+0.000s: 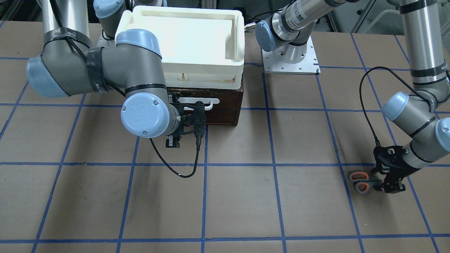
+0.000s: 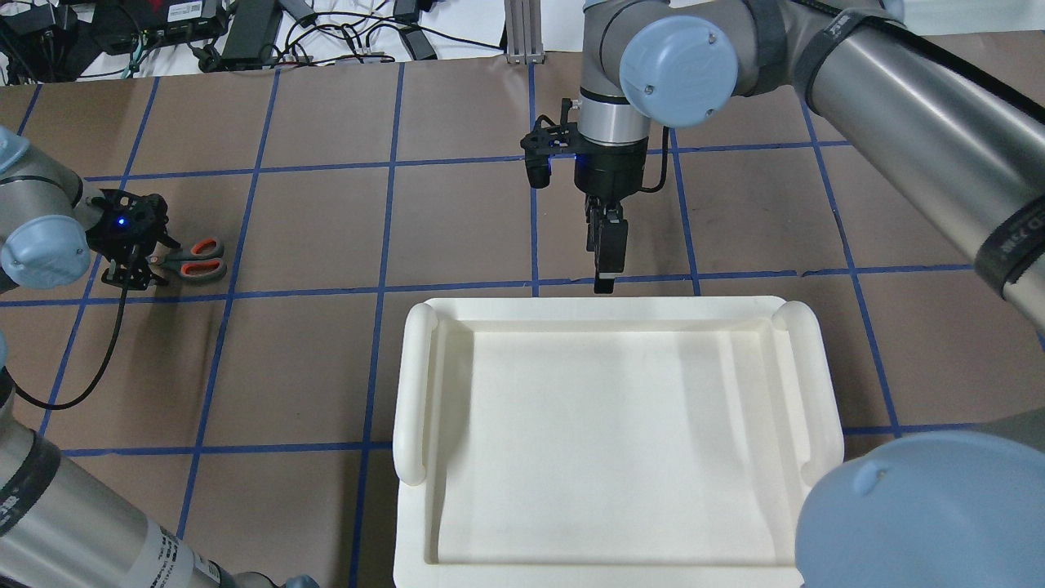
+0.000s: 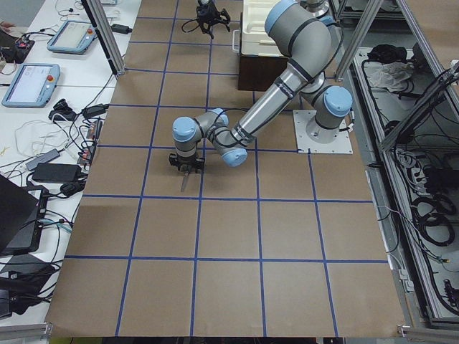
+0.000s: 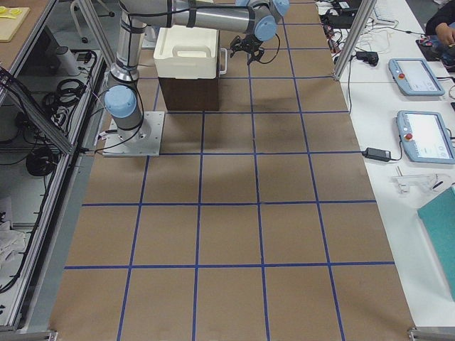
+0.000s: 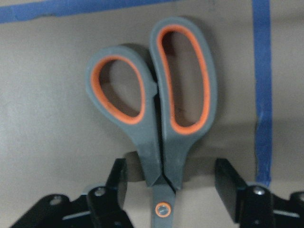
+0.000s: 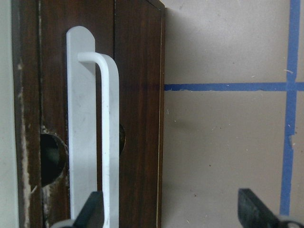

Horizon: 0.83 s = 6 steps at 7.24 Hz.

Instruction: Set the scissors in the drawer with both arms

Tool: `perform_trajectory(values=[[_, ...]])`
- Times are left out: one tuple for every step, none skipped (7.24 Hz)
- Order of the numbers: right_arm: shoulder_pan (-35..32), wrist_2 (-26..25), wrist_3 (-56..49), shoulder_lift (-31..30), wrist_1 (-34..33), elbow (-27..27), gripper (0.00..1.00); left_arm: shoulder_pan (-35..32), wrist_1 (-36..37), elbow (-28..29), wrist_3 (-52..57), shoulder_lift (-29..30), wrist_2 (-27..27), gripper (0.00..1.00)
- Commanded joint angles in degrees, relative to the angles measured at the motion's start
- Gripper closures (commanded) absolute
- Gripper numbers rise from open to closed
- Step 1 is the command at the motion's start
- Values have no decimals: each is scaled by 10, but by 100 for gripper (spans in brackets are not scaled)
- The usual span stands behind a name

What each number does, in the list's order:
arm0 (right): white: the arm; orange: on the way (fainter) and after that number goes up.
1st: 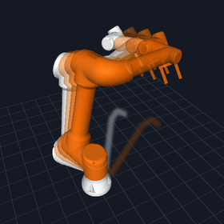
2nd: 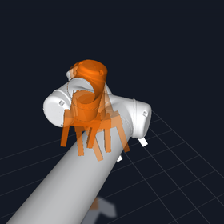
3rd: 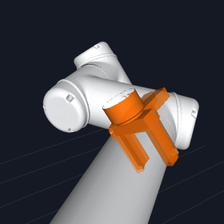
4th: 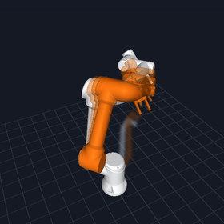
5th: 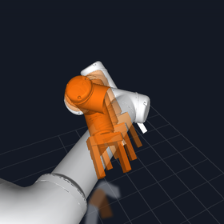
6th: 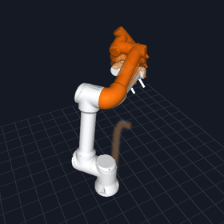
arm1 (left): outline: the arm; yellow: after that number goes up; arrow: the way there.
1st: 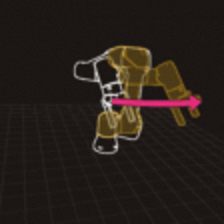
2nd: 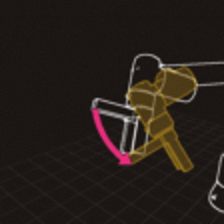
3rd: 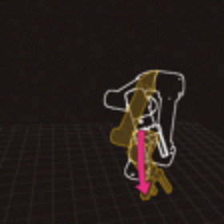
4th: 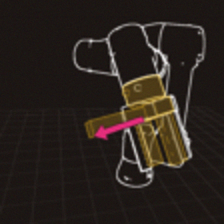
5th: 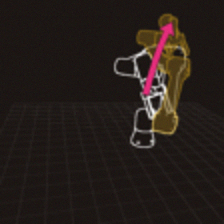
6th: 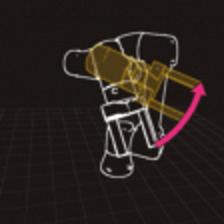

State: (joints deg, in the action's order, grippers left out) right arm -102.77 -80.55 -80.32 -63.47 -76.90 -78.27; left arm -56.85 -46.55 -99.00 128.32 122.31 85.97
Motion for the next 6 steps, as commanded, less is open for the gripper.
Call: perform_trajectory(values=[[-6,0,-18,10,8,0,0,1,-3,0,0,1,0,59],[-7,0,-18,13,10,-1,0,2,-3,2,1,2,0,83],[-12,0,-16,12,9,-4,0,1,-6,2,1,2,0,97],[-22,0,-15,13,8,-5,0,1,-6,3,1,1,0,100],[-24,0,-14,14,7,-7,0,1,-7,3,1,1,0,100],[-26,-1,-14,12,3,-21,0,1,-7,4,2,-2,0,100]])
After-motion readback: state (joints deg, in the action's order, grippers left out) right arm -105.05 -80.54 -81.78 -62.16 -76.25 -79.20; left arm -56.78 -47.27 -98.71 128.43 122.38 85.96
